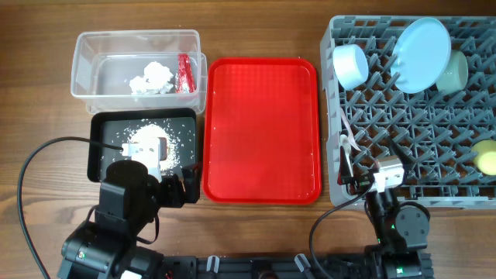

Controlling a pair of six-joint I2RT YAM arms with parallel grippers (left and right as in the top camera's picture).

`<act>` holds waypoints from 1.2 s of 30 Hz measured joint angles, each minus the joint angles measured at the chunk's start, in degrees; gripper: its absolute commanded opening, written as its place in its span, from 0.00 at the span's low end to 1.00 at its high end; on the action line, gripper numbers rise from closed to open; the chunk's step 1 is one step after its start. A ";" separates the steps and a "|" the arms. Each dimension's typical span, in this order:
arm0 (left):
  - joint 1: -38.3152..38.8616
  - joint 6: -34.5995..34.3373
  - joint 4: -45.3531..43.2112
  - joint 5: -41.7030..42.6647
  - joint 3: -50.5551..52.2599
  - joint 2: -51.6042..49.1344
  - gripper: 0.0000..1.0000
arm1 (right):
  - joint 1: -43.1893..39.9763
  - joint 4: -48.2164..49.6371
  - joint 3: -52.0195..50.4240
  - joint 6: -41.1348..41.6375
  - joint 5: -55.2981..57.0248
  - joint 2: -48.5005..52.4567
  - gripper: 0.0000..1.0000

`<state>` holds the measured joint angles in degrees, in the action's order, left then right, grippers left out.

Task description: Sort waste into correct bins and load items into the dishwasher rack

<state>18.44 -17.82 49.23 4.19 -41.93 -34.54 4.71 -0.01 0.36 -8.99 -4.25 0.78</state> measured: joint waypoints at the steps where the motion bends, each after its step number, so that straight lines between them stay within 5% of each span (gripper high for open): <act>1: 0.00 0.00 0.00 0.00 0.00 0.00 1.00 | 0.00 0.02 0.00 -0.26 -0.04 0.00 1.00; 28: -0.83 0.02 0.44 0.13 0.11 0.09 1.00 | 0.00 0.02 0.00 -0.79 -0.24 0.00 1.00; 36: -13.94 0.22 -17.90 1.57 14.80 13.46 1.00 | 0.00 0.02 0.00 -0.90 -0.24 0.00 1.00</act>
<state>4.49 -17.61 31.33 5.76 -27.14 -21.08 4.71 0.01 0.36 -9.89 -4.49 0.78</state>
